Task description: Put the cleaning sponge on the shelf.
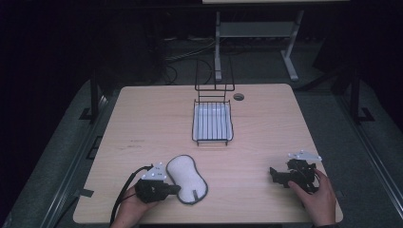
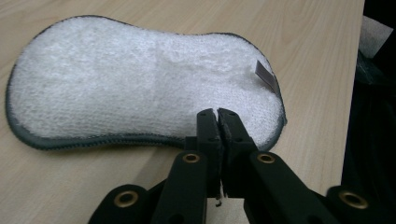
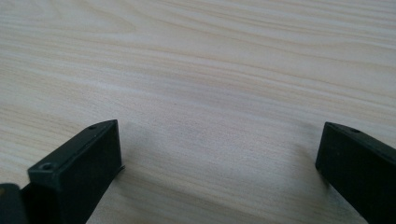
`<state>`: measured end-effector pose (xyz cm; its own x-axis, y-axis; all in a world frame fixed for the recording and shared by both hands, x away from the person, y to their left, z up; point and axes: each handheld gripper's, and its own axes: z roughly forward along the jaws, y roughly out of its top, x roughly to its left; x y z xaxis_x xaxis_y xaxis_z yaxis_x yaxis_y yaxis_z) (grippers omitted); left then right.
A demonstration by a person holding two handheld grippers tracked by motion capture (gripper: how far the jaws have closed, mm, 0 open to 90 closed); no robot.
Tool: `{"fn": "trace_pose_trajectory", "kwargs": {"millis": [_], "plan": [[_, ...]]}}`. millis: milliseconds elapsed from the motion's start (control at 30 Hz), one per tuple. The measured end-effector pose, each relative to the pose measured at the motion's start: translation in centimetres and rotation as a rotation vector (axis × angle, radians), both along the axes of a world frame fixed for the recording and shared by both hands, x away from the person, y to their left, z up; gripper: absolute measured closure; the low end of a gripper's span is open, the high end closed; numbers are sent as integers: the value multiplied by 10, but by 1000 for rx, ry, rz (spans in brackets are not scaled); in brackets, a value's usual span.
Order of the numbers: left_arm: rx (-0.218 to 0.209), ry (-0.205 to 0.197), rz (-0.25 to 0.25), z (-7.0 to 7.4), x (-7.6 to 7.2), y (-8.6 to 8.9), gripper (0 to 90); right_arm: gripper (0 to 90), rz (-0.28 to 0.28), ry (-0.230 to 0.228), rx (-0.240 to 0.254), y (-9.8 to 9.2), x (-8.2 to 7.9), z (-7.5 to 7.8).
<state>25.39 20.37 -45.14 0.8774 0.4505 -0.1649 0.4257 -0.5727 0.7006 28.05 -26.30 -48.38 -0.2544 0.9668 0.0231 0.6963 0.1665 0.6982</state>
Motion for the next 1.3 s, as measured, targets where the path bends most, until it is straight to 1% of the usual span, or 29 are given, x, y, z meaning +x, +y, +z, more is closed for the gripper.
{"fn": "trace_pose_trajectory", "kwargs": {"millis": [100,133,200,300,333,367,400,433,467,500,533,567,600,633,667,700,733,767,800,833,900,1000,1133,1167,1300], "plan": [[-5,-1,12,2,2,2,821,0,0,0,0,0,0,0],[-12,-7,28,4,5,4,804,0,0,0,0,0,0,0],[-23,-6,42,7,8,5,762,0,0,0,0,0,0,0],[-29,-7,57,10,12,6,676,0,0,0,0,0,0,0],[-29,-21,78,13,16,7,639,0,0,0,0,0,0,0],[-29,-21,78,13,16,7,604,0,0,0,0,0,0,0],[-30,-30,98,15,20,8,577,0,0,0,0,0,0,0],[-28,-33,106,16,23,8,539,0,0,0,0,0,0,0],[-31,-33,118,17,25,8,503,0,0,0,0,0,0,0],[-31,-33,118,17,25,8,475,0,0,0,0,0,0,0],[-29,-38,127,17,28,8,439,0,0,0,0,0,0,0],[-22,-38,146,16,33,8,404,0,0,0,0,0,0,0],[-22,-38,146,16,33,8,378,0,0,0,0,0,0,0],[-15,-43,152,16,36,7,378,0,0,0,0,0,0,0],[-16,-46,159,14,38,7,350,0,0,0,0,0,0,0],[-14,-48,168,13,40,6,315,0,0,0,0,0,0,0],[-3,-58,179,10,44,6,269,0,0,0,0,0,0,0],[6,-58,180,9,46,6,252,0,0,0,0,0,0,0],[5,-56,190,7,48,6,234,0,0,0,0,0,0,0],[13,-52,196,6,50,6,221,0,0,0,0,0,0,0],[19,-49,198,4,51,6,200,0,0,0,0,0,0,0],[26,-40,210,0,56,5,190,0,0,0,0,0,0,0],[37,-39,214,-2,58,4,190,0,0,0,0,0,0,0],[37,-33,221,-3,59,4,192,0,0,0,0,0,0,0],[31,-41,218,-3,63,3,192,0,0,0,0,0,0,0]]}}
